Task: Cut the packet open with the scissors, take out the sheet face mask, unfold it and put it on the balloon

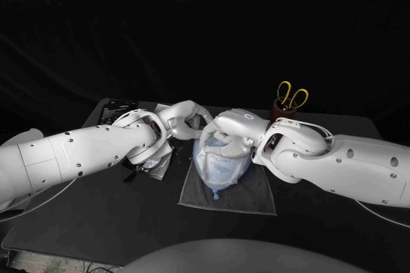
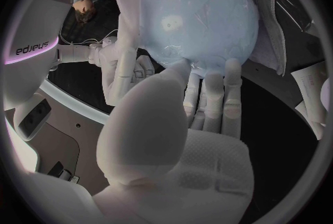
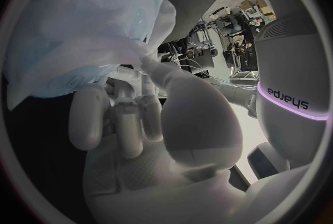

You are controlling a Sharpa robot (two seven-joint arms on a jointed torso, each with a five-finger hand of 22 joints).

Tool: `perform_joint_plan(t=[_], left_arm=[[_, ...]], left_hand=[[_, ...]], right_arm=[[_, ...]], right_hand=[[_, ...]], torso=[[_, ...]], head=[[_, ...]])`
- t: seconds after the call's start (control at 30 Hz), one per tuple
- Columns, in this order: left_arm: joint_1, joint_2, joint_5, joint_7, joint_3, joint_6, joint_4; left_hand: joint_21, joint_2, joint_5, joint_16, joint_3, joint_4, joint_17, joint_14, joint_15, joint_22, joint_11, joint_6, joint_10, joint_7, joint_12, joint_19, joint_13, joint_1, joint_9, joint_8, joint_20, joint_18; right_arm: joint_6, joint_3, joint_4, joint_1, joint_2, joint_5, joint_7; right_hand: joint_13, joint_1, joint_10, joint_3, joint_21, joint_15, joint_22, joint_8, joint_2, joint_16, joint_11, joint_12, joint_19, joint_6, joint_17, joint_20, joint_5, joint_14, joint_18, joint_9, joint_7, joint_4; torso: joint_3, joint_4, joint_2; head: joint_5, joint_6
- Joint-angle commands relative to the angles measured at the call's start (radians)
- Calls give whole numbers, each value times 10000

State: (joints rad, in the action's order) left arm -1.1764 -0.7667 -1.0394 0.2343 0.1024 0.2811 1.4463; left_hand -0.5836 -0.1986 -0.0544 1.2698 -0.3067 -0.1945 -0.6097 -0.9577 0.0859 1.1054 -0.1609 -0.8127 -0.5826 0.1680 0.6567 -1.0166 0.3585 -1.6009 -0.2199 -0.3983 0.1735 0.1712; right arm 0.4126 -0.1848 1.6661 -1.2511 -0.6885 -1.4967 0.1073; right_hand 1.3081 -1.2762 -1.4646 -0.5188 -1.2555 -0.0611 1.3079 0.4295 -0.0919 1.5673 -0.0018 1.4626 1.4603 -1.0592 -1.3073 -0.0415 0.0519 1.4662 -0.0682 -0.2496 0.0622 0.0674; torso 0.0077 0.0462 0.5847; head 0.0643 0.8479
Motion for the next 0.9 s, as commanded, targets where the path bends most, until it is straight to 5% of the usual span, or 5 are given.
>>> perform_joint_plan(t=[0.03,0.6,0.9], left_arm=[[46,45,-31,-107,41,-374,-3],[42,56,63,-137,39,-493,-25],[40,54,128,-157,38,-552,-40]], left_hand=[[-38,53,40,45,-53,10,8,65,28,12,5,3,49,79,38,31,-14,15,14,40,9,110],[-54,59,40,72,-89,31,48,80,24,29,9,-8,29,75,81,41,-32,-4,28,58,6,112],[-72,65,40,97,-126,52,85,88,17,47,18,-17,6,91,119,47,-50,-18,41,77,2,114]], right_arm=[[-30,14,-118,-13,135,506,-115],[-82,24,-729,-32,707,434,-284],[-179,24,-803,-50,791,469,-223]], right_hand=[[1285,32,-58,-5,41,-47,1818,18,60,35,-43,-55,30,74,-2635,-4,-38,1046,75,-9,30,-45],[1157,-35,74,57,244,-17,1766,58,108,35,2,-184,-43,295,-2635,-23,-37,1046,38,-78,93,-46],[632,6,599,114,665,215,1662,-378,51,35,290,-698,-214,1123,-2635,-175,-37,1046,-19,42,441,-127]], torso=[[3,-1,-6],[0,-7,5],[4,-13,0]], head=[[13,-24],[51,-99],[92,-117]])
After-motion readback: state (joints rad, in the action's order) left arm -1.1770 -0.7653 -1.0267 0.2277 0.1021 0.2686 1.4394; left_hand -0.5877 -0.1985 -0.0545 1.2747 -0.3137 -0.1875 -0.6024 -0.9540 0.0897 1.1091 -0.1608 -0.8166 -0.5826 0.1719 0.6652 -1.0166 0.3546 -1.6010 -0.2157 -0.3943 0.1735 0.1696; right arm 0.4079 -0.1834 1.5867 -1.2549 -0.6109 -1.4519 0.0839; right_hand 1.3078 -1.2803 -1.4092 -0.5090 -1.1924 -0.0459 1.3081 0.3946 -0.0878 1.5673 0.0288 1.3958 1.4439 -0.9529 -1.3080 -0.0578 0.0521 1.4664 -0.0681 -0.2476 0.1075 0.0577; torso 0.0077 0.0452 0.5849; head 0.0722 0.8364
